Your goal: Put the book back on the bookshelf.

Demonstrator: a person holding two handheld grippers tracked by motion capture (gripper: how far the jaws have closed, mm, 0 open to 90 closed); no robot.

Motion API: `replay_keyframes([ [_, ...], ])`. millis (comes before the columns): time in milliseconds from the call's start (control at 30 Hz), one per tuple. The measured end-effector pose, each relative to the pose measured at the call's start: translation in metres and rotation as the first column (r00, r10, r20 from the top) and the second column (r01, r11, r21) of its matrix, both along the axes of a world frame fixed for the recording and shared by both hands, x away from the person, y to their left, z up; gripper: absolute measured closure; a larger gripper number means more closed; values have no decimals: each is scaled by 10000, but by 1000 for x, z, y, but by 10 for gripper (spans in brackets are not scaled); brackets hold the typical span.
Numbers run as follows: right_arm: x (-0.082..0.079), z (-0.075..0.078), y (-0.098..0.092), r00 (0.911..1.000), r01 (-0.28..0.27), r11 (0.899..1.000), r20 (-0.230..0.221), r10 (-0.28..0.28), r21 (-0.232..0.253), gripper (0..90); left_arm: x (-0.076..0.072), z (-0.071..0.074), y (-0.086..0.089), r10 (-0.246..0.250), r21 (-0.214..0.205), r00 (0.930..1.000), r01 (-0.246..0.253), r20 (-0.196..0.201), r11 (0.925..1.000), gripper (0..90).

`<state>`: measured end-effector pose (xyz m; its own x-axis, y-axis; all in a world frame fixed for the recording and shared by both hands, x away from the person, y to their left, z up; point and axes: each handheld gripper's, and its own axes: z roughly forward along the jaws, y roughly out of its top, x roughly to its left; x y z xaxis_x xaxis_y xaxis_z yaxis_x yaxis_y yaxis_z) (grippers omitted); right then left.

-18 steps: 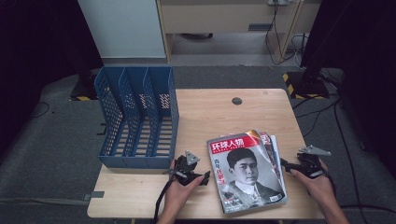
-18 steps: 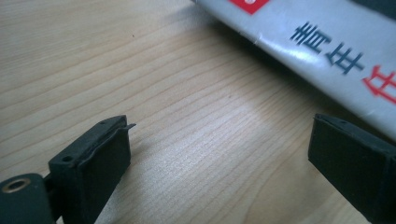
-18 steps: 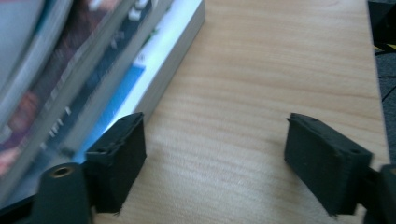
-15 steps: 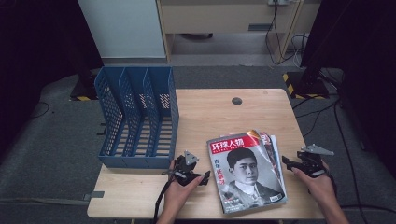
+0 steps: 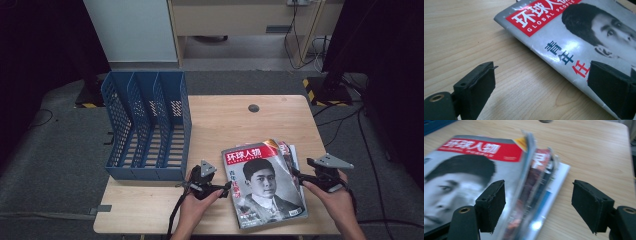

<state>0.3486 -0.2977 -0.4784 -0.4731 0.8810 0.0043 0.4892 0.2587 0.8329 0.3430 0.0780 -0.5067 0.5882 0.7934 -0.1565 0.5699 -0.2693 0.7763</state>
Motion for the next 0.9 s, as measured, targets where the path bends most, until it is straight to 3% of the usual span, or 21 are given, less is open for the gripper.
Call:
replay_keyframes([
  [33,0,0,0,10000,0,10000,0,0,0,314,0,1,0,14,-66,10000,-14,4,10000,77],
  [100,-3,1,14,9987,-511,9986,61,512,-139,439,1,3,1,109,-312,9999,-109,-21,9995,79],
  [167,-4,1,18,9972,-751,9971,23,752,-130,474,1,5,1,107,-450,9999,-108,-20,9989,81],
  [300,-6,-6,34,9875,-1525,9868,-493,1499,-544,554,2,6,-3,-51,-433,10000,52,14,9991,86],
  [467,-3,-17,38,9764,-1859,9812,-1214,1785,-523,561,9,7,-10,-278,-210,9996,276,-97,9994,84],
  [567,-2,-19,39,9743,-1960,9783,-1260,1865,-670,556,15,8,-14,-368,-292,9990,360,-265,9989,85],
  [667,-2,-19,41,9732,-2015,9765,-1286,1908,-759,556,26,3,-23,-506,39,9963,510,-698,9987,78],
  [800,-1,-19,41,9721,-2078,9750,-1279,1969,-788,555,34,-5,-29,-514,-237,9909,488,-1242,9985,76],
  [900,-1,-20,41,9719,-2091,9750,-1258,1987,-751,555,37,-9,-32,-523,-121,9886,511,-1411,9986,72],
])
